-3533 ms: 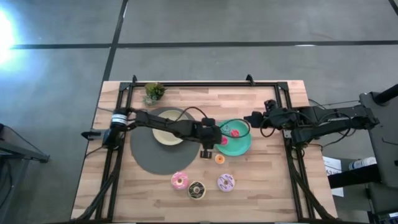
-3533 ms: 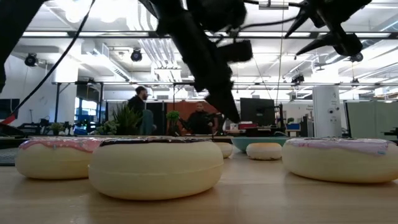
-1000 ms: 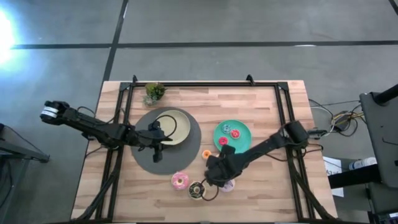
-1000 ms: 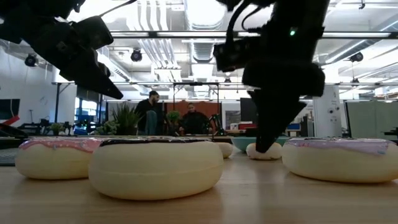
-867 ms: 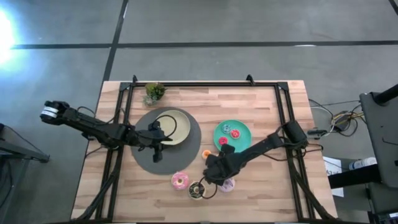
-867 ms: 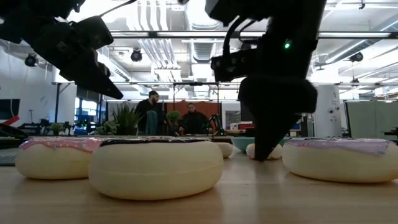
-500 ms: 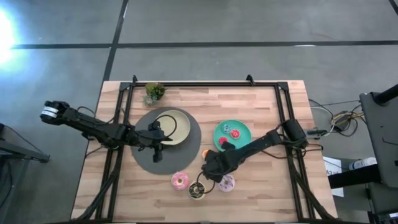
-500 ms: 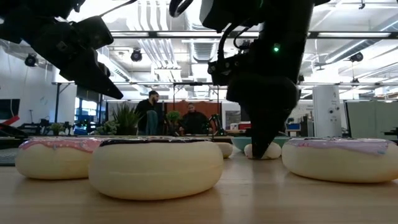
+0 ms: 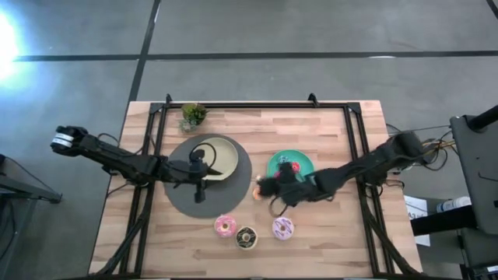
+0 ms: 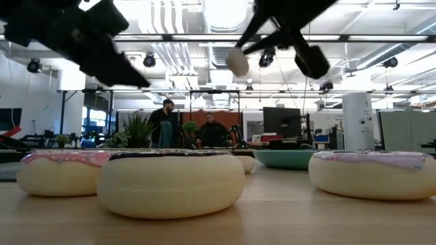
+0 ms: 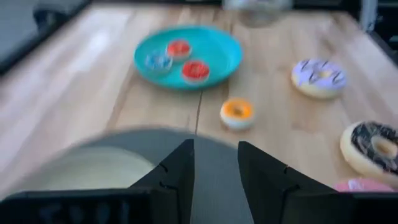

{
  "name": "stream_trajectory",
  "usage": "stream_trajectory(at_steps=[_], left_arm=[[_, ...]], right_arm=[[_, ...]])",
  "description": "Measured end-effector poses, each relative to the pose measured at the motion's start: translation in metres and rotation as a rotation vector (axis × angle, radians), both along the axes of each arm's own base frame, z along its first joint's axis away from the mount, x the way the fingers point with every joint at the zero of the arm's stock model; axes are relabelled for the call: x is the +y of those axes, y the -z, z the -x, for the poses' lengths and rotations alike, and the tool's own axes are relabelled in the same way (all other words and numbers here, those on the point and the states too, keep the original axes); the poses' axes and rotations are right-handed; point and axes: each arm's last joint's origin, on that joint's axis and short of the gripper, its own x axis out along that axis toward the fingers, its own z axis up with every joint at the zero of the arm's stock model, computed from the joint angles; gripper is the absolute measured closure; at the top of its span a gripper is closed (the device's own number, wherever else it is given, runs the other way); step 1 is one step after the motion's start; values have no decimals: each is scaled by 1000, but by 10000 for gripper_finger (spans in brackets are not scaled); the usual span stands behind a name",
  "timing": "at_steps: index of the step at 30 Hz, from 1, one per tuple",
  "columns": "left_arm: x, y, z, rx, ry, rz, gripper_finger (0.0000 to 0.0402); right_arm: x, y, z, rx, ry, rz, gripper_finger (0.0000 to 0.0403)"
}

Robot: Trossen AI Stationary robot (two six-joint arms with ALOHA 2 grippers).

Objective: Pick & Place donuts
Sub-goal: Put the small white donut on the light blue plate

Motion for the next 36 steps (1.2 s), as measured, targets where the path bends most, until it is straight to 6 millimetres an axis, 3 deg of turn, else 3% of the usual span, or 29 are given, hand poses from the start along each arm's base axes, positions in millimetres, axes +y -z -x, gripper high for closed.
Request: stream_trajectory(at_steps=[5, 11, 16, 25, 30, 36], left_arm=[[1, -5, -10, -99, -65, -107, 303], [-3, 5, -35, -212, -123, -54, 303], [-8, 21, -60, -231, -189, 92, 301], [-14, 8, -103, -295, -215, 133, 242], [-13, 7, -115, -280, -227, 107, 215], [-6, 2, -120, -272, -284, 64, 213]], right_arm=[[-10, 25, 17, -257, 312, -110, 391], [-16, 41, 7, -425, 488, -190, 390], [-18, 38, -5, -455, 521, -191, 390], [-17, 34, -13, -436, 497, -154, 390], [-16, 32, -14, -436, 494, -149, 390], [-16, 32, -13, -432, 481, -156, 390]])
